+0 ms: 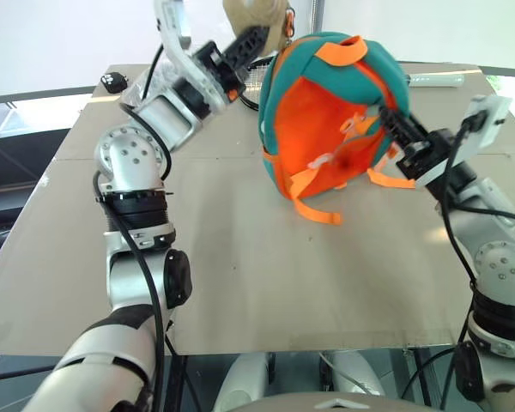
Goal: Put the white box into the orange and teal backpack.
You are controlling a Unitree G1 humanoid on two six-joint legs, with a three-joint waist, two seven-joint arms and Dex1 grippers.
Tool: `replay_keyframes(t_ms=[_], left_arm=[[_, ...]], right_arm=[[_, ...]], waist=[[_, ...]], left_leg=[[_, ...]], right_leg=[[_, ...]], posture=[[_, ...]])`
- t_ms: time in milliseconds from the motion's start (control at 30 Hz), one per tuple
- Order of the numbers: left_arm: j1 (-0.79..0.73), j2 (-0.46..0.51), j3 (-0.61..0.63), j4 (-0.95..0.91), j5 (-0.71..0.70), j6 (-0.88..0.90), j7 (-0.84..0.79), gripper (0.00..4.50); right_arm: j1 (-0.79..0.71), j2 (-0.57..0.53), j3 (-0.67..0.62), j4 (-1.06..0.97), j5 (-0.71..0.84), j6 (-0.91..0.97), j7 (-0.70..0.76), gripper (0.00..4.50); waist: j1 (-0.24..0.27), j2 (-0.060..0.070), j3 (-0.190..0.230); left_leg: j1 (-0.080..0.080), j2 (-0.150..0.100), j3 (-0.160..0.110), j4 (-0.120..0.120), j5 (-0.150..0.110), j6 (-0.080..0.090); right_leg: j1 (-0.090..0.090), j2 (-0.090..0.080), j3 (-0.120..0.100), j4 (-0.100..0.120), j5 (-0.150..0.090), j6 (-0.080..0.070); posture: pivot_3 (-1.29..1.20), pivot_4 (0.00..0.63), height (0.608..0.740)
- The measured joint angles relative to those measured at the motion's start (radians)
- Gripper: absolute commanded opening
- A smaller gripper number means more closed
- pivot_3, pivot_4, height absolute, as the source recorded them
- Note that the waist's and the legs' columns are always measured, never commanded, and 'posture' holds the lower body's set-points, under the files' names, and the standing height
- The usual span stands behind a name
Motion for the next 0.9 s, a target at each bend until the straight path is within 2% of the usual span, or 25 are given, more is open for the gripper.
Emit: replay_keyframes(t_ms=[200, 300, 467, 500, 700, 900], left_arm=[[0.074, -0.015, -0.005, -0.060, 0.012, 0.032, -0.023, 0.05], [0.081, -0.033, -0.006, -0.101, 0.011, 0.043, -0.021, 0.00], [0.125, -0.043, -0.028, -0.146, 0.014, 0.062, -0.025, 0.00], [0.127, -0.043, -0.031, -0.152, 0.015, 0.064, -0.027, 0.00], [0.148, -0.037, -0.036, -0.186, 0.016, 0.072, -0.035, 0.00], [0.156, -0.023, -0.034, -0.201, 0.024, 0.079, -0.047, 0.00]], right_arm=[[0.030, -0.051, 0.028, -0.012, -0.045, 0.030, 0.059, 0.00], [0.029, -0.029, 0.026, -0.010, -0.022, 0.036, 0.086, 1.20], [-0.015, -0.017, 0.050, 0.014, 0.002, 0.059, 0.129, 3.73], [-0.021, -0.017, 0.054, 0.020, -0.003, 0.060, 0.130, 4.04], [-0.128, -0.003, 0.066, 0.116, 0.008, 0.106, 0.144, 4.04], [-0.260, 0.010, 0.089, 0.232, 0.003, 0.127, 0.232, 4.04]], waist=[[0.007, -0.001, 0.000], [0.005, -0.001, 0.000], [0.000, -0.001, 0.000], [0.001, -0.001, 0.000], [0.003, -0.001, 0.000], [0.002, -0.001, 0.000]], left_leg=[[0.006, 0.001, -0.007, -0.001, 0.000, 0.000], [0.009, 0.002, -0.005, -0.002, 0.000, 0.000], [0.009, 0.002, -0.001, -0.002, 0.000, 0.000], [0.009, 0.002, -0.002, -0.002, 0.000, 0.000], [0.010, 0.001, -0.003, -0.002, 0.000, 0.000], [0.010, 0.002, -0.003, -0.002, 0.000, 0.000]], right_leg=[[0.003, -0.001, -0.003, -0.001, 0.000, 0.000], [0.004, -0.001, 0.000, -0.001, 0.000, 0.000], [0.004, -0.001, 0.003, -0.001, 0.000, 0.000], [0.004, -0.001, 0.002, -0.001, 0.000, 0.000], [0.004, -0.001, 0.002, -0.001, 0.000, 0.000], [0.004, -0.001, 0.002, -0.001, 0.000, 0.000]], posture=[[0.00, 0.150, 0.740], [0.00, 0.150, 0.740], [0.00, 0.150, 0.740], [0.00, 0.150, 0.740], [0.00, 0.150, 0.740], [0.00, 0.150, 0.740]])
